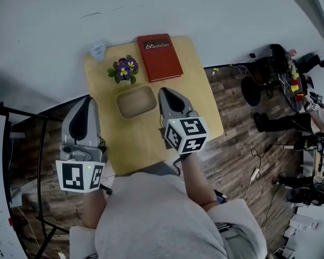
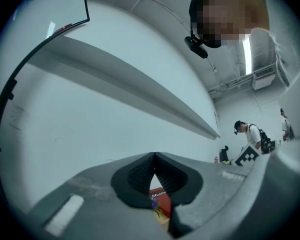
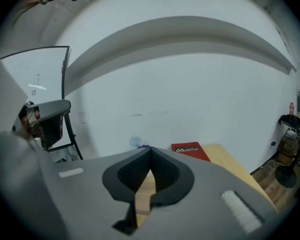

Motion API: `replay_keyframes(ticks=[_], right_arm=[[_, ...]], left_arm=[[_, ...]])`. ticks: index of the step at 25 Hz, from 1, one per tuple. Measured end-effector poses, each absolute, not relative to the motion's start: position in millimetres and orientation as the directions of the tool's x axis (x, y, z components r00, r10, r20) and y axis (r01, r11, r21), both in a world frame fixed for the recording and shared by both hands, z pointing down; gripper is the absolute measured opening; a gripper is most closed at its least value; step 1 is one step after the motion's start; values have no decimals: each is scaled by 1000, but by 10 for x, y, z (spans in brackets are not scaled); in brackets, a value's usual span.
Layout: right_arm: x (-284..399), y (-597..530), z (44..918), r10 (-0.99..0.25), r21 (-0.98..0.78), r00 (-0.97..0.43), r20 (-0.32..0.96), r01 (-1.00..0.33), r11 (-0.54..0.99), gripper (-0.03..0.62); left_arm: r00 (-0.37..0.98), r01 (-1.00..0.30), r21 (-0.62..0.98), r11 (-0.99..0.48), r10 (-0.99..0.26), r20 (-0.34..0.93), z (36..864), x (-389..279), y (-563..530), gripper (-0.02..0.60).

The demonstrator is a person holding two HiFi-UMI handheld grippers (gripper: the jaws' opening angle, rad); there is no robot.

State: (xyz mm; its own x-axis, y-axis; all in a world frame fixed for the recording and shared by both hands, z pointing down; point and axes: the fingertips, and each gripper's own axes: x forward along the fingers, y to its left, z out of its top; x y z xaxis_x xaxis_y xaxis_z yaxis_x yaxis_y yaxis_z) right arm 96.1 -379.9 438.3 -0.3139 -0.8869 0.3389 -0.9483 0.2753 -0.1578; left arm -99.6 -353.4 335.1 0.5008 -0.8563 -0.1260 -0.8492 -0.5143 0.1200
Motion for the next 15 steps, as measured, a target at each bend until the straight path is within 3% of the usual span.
replay_keyframes(ticks=[15], right_arm=[[1189,-3783,5548,-737,-271,-337,585,-939,214,17]], left_arm=[[467,-874,143,-465,-884,-24,3749,-900,-3687,5]])
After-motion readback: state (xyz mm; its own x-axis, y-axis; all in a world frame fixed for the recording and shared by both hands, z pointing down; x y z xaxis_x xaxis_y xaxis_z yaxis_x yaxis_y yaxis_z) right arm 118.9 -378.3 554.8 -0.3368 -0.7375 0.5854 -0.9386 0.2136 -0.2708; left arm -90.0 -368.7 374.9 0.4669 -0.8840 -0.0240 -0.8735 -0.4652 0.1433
